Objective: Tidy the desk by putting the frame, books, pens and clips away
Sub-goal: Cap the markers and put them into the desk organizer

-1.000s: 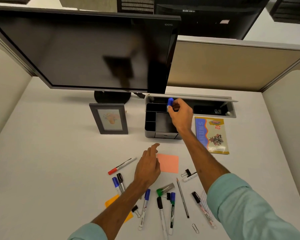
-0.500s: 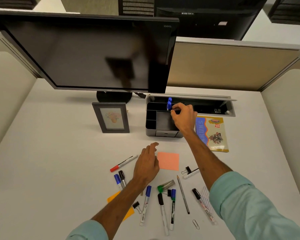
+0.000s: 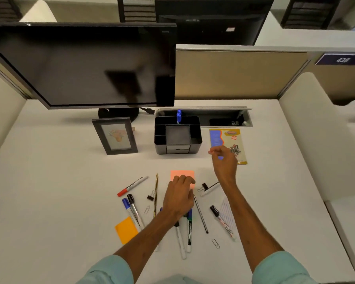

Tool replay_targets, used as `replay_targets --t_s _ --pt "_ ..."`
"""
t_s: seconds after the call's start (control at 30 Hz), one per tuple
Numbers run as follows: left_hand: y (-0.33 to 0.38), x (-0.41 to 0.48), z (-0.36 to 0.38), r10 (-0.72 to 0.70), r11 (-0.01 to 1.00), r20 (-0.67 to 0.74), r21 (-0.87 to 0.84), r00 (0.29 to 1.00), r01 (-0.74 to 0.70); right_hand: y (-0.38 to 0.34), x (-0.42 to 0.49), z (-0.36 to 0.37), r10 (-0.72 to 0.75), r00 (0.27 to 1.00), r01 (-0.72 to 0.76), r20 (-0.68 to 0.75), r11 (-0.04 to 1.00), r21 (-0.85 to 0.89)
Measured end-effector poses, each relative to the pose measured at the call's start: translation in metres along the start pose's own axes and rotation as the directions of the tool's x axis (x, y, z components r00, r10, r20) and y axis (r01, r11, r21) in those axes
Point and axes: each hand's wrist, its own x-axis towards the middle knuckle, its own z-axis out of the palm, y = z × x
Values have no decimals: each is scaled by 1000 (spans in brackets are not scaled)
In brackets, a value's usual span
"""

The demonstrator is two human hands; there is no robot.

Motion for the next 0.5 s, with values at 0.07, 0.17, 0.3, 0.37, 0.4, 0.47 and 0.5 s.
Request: replay_targets --t_s 0.07,0.17,0.3,0.37,0.4,0.47,0.5 --pt "19 1 7 45 999 18 16 999 -46 20 -19 -22 67 997 -67 -31 998 4" --pt "43 9 18 59 997 45 49 997 -61 44 -42 -52 163 984 -163 -71 987 8" --pt "63 27 31 11 996 66 87 998 -17 71 -64 -81 238 966 -239 -100 971 -5" --pt "69 35 37 4 993 82 118 997 -14 83 -71 -90 265 960 -267 -93 963 -15" --pt "71 38 40 2 991 93 134 996 -15 88 -74 -93 272 959 -275 -85 961 -26" --pt "75 42 46 -14 989 116 150 993 -3 97 -77 -97 280 958 -283 -63 958 -50" --pt "76 44 49 -24 988 123 151 992 5 100 -78 -98 284 957 -287 -52 956 -58"
